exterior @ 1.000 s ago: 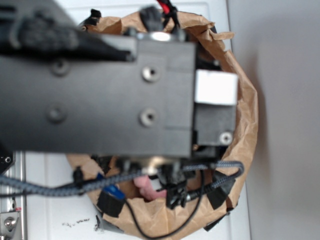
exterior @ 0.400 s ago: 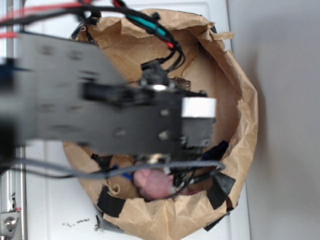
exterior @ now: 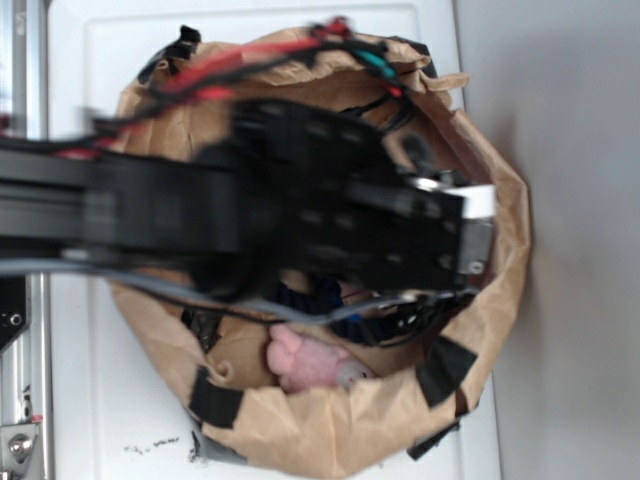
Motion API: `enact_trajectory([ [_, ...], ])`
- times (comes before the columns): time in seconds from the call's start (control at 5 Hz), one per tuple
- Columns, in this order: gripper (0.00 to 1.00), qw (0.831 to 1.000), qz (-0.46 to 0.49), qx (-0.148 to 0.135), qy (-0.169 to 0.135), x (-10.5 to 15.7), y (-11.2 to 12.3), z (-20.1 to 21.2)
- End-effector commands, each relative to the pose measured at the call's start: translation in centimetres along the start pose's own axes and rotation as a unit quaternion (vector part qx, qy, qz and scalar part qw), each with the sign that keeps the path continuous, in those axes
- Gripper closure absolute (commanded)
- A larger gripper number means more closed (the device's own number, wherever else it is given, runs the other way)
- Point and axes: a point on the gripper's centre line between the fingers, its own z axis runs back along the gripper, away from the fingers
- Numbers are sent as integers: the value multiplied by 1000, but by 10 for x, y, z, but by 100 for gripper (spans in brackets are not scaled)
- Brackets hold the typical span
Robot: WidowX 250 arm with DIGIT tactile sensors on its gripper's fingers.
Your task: Grab the rock.
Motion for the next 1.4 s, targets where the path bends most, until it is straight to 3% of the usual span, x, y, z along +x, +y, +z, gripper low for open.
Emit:
enact_trajectory([
  [0.0,0,999,-24,31,-19,10,15,-9],
  [0.2,0,998,-52,38,-12,0,24,-14],
  [0.4,100,998,-39,41,-13,-1,24,-18],
  [0.6,100,999,-28,40,-22,-4,22,-19],
  [1.2,100,997,-40,-44,43,-2,37,56],
])
